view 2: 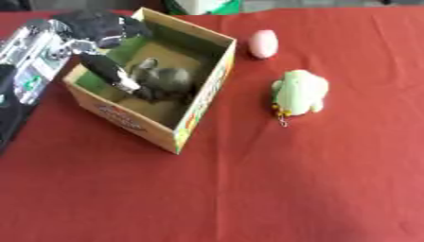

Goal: Pick up objects on the table and place them in the box.

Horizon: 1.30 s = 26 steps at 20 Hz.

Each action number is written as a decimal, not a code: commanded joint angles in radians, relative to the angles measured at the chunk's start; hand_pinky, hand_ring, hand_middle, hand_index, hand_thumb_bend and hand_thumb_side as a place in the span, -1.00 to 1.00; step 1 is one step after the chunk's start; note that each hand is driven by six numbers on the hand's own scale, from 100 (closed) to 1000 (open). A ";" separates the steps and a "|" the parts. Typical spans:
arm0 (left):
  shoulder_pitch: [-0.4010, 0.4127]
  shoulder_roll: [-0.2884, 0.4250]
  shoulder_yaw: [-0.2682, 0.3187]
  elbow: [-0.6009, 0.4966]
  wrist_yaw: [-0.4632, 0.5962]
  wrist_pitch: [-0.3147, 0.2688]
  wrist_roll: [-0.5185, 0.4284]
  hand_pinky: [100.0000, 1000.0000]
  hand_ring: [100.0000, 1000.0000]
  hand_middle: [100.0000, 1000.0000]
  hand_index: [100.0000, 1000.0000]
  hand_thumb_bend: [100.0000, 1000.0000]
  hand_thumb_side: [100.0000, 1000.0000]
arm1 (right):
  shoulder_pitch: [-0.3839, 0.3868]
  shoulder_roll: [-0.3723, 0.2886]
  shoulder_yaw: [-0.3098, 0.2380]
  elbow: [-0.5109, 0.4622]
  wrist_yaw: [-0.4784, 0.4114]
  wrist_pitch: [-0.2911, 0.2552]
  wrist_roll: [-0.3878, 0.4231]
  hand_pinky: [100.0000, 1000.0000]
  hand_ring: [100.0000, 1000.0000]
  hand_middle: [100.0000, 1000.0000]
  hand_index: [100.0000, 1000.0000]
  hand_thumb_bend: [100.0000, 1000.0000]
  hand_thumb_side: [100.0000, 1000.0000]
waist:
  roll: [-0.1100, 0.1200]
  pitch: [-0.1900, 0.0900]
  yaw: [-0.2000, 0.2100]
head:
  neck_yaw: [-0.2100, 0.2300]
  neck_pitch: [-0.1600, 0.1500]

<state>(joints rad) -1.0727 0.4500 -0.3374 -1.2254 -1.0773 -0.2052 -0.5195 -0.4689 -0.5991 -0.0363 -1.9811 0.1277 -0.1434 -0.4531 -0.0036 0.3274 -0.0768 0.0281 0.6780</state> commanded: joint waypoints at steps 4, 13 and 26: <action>-0.022 0.051 0.083 -0.187 0.062 0.061 0.095 0.32 0.80 0.72 0.90 0.74 0.89 | -0.064 -0.127 0.014 -0.011 0.130 0.107 0.165 0.58 0.74 0.64 0.74 -1.00 1.00 | -0.007 -0.035 0.013 | -0.012 0.017; 0.074 0.125 0.209 -0.530 0.249 0.325 0.374 0.36 0.65 0.64 0.84 0.69 0.78 | -0.181 -0.261 0.095 0.084 0.378 0.076 0.487 0.63 0.79 0.76 0.78 -1.00 1.00 | -0.014 -0.053 0.049 | -0.051 0.031; 0.369 0.181 0.317 -0.774 0.606 0.435 0.800 0.42 0.58 0.60 0.81 0.61 0.80 | -0.270 -0.377 0.241 0.267 0.478 -0.045 0.693 0.73 0.99 0.78 0.82 -0.50 0.99 | -0.029 -0.058 0.090 | -0.099 0.022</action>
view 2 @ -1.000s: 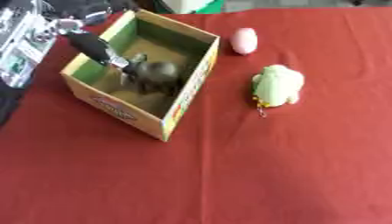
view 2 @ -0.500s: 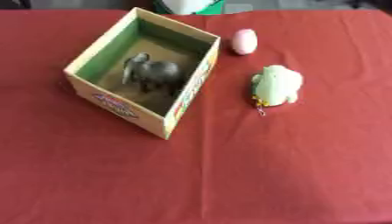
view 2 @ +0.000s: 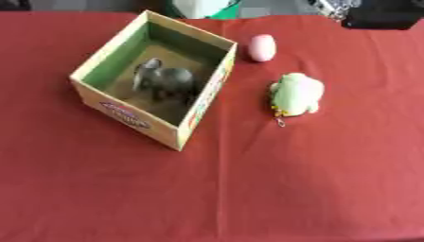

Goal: Pick up objects on the table and place them in the box.

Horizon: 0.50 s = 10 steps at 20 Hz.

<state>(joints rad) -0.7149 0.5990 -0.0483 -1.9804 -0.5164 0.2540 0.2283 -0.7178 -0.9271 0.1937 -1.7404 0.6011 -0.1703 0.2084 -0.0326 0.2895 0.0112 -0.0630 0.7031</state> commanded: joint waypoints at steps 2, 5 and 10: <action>0.051 0.032 0.038 -0.020 0.072 -0.046 0.076 0.43 0.58 0.60 0.81 0.58 0.81 | -0.028 -0.057 0.030 0.050 -0.006 -0.037 0.070 0.75 1.00 0.80 0.83 -0.43 0.92 | -0.001 -0.019 0.007 | -0.011 -0.004; 0.099 0.027 0.050 -0.020 0.103 -0.078 0.098 0.44 0.57 0.59 0.80 0.57 0.80 | -0.041 -0.061 0.056 0.080 -0.021 -0.059 0.131 0.77 1.00 0.84 0.87 -0.34 0.83 | -0.002 -0.018 0.012 | -0.018 -0.007; 0.156 0.007 0.066 -0.020 0.121 -0.119 0.136 0.45 0.56 0.59 0.80 0.53 0.81 | -0.051 -0.057 0.087 0.114 -0.041 -0.074 0.216 0.82 1.00 0.89 1.00 -0.28 0.63 | -0.005 -0.014 0.017 | -0.027 -0.016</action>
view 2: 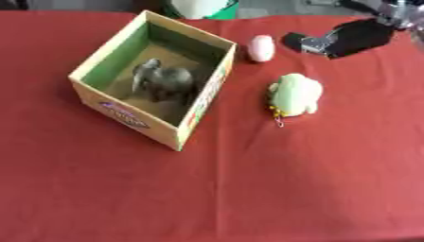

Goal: Pick up objects on the table and place them in the box.

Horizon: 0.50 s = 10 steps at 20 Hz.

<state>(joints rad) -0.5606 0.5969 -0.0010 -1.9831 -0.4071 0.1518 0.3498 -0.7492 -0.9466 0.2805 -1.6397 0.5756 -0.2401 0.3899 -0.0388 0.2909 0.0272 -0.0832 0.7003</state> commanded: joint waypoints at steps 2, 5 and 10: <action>0.018 0.004 0.019 -0.017 0.016 -0.019 0.014 0.45 0.56 0.58 0.80 0.52 0.82 | -0.018 -0.033 0.006 0.030 -0.029 0.000 0.061 0.84 1.00 0.92 1.00 -0.26 0.60 | 0.002 -0.014 0.004 | -0.008 -0.017; 0.033 -0.004 0.023 -0.017 0.020 -0.015 0.013 0.45 0.55 0.58 0.79 0.51 0.82 | -0.015 -0.029 0.016 0.051 -0.042 -0.001 0.105 0.88 1.00 0.98 1.00 -0.24 0.54 | 0.002 -0.012 0.006 | -0.010 -0.022; 0.042 -0.010 0.021 -0.017 0.022 -0.012 0.001 0.45 0.54 0.57 0.79 0.48 0.83 | -0.012 -0.019 0.030 0.077 -0.082 -0.007 0.168 0.88 1.00 0.96 1.00 -0.25 0.48 | 0.002 -0.008 0.006 | -0.010 -0.026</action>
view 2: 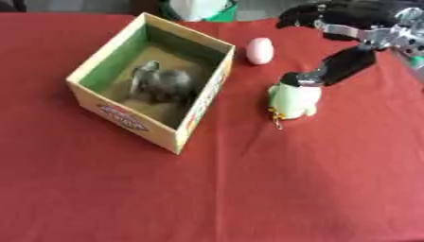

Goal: Pick up objects on the table and place them in the box.

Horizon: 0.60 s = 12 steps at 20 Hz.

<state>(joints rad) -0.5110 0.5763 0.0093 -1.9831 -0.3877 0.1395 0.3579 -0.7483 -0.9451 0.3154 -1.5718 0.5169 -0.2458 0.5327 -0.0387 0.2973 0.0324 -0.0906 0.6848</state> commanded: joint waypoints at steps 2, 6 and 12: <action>-0.005 0.007 0.011 -0.017 0.006 0.000 -0.008 0.45 0.54 0.57 0.78 0.48 0.83 | -0.013 -0.015 0.002 0.020 -0.032 0.001 0.040 0.87 1.00 0.95 1.00 -0.24 0.49 | 0.003 -0.013 0.002 | -0.004 -0.010; 0.007 0.002 0.016 -0.017 0.006 -0.010 0.003 0.45 0.54 0.57 0.78 0.46 0.83 | -0.010 -0.005 0.013 0.037 -0.019 0.013 0.047 0.85 1.00 0.90 1.00 -0.21 0.52 | 0.005 -0.010 0.005 | -0.007 -0.008; 0.023 -0.008 0.020 -0.017 0.008 -0.018 0.010 0.44 0.52 0.56 0.78 0.40 0.86 | 0.010 0.012 0.032 0.076 0.035 0.037 0.040 0.84 1.00 0.90 1.00 -0.15 0.59 | 0.006 -0.007 0.008 | -0.012 -0.010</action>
<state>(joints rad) -0.4823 0.5541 0.0162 -1.9831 -0.3833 0.1264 0.3664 -0.7286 -0.9146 0.3555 -1.5009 0.5362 -0.2151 0.5756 -0.0345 0.3080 0.0406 -0.0997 0.6842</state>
